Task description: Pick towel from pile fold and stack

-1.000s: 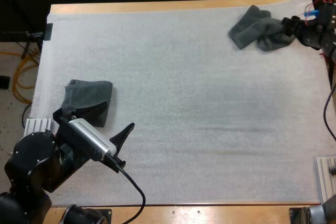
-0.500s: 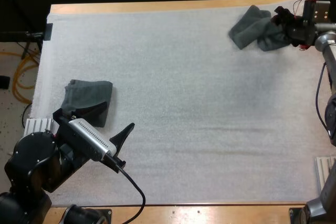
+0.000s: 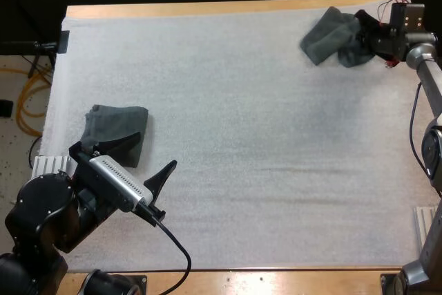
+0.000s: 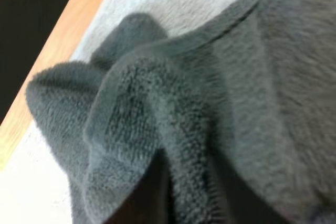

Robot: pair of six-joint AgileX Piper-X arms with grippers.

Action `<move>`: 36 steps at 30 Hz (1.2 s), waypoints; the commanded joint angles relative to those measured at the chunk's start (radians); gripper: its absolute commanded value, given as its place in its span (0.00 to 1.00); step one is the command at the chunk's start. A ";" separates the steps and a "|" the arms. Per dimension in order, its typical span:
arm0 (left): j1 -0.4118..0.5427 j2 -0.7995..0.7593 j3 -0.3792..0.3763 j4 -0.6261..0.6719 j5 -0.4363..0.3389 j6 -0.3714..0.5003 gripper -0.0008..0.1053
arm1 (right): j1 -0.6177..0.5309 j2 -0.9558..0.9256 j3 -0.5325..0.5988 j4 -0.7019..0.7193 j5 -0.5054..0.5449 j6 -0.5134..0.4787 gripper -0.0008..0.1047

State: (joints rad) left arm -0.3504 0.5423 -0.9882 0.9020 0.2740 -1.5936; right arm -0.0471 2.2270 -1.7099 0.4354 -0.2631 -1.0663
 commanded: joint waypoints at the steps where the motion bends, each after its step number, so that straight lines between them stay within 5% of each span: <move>1: -0.004 0.002 -0.007 -0.018 0.003 -0.002 0.62 | 0.004 -0.023 -0.009 0.001 -0.012 -0.019 0.01; 11: -0.004 0.002 -0.007 -0.018 0.003 -0.002 0.62 | 0.004 -0.165 -0.009 0.085 0.155 -0.282 0.01; 23: -0.004 0.002 -0.007 -0.018 0.003 -0.002 0.62 | 0.075 -0.450 -0.009 0.311 0.153 -0.634 0.01; 36: -0.004 0.002 -0.007 -0.151 0.003 -0.002 0.62 | 0.265 -0.772 -0.009 0.675 0.153 -0.712 0.01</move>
State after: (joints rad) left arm -0.3504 0.5446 -0.9882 0.7745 0.2740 -1.5936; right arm 0.2117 1.4697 -1.7099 1.0820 -0.1063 -1.7671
